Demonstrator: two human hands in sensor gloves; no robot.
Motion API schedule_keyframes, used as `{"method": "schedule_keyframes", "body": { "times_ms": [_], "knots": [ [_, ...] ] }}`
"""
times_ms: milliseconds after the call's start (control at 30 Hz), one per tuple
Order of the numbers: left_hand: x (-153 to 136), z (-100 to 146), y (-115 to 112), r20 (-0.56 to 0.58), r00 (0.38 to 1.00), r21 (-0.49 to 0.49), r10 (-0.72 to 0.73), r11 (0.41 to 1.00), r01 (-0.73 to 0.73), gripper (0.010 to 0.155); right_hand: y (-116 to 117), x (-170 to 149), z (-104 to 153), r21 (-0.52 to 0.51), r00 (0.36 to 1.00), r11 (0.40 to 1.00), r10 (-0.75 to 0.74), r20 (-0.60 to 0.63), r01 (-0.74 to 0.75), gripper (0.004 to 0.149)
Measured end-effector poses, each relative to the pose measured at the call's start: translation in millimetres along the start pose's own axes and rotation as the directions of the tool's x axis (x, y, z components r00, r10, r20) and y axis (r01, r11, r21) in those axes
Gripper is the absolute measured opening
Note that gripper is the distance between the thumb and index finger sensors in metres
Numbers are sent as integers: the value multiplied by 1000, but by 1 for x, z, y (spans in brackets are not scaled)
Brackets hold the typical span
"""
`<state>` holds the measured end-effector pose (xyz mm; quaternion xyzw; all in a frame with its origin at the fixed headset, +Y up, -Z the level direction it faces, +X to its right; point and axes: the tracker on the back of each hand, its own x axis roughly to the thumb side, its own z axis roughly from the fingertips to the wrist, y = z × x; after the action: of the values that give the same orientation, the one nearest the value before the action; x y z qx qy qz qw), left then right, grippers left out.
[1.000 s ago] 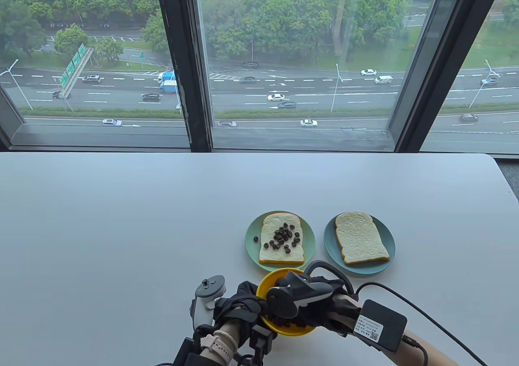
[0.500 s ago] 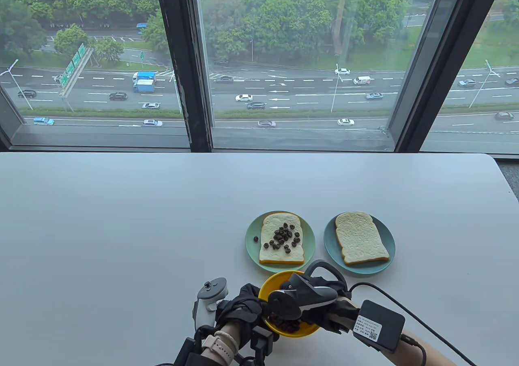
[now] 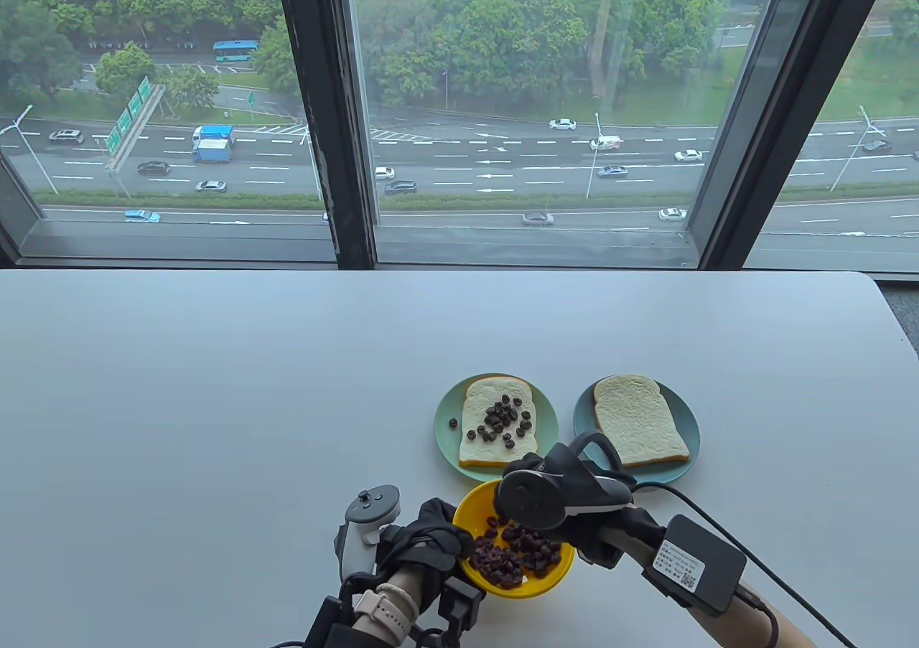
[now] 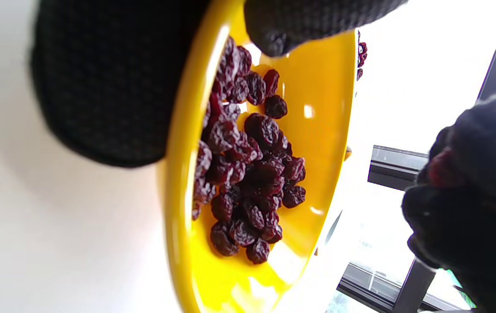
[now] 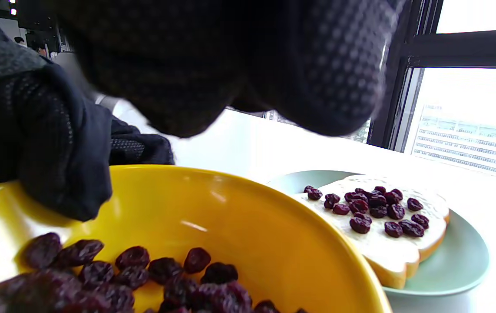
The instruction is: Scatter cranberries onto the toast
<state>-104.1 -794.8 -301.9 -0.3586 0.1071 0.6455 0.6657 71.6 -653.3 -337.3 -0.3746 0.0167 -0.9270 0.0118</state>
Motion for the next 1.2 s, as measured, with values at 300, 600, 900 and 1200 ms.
{"method": "schedule_keyframes", "body": {
  "times_ms": [300, 600, 900, 1200],
  "knots": [
    [-1, 0, -2, -7, 1000, -40, -8, 999, 8, 51, 21, -42, -102, 60, 981, 998, 18, -195, -7, 37],
    [-2, 0, -2, -24, 1000, -82, -16, 997, 14, 51, 72, -77, -162, 185, 938, 983, 51, -342, 14, 36],
    [-3, 1, 0, -42, 999, -83, -6, 997, 3, 51, 88, -93, -163, 240, 923, 971, 99, -372, -7, 38],
    [-3, 1, 0, -55, 998, -77, -5, 997, 0, 51, 87, -91, -155, 250, 947, 968, 48, -318, 35, 47]
  ]
}}
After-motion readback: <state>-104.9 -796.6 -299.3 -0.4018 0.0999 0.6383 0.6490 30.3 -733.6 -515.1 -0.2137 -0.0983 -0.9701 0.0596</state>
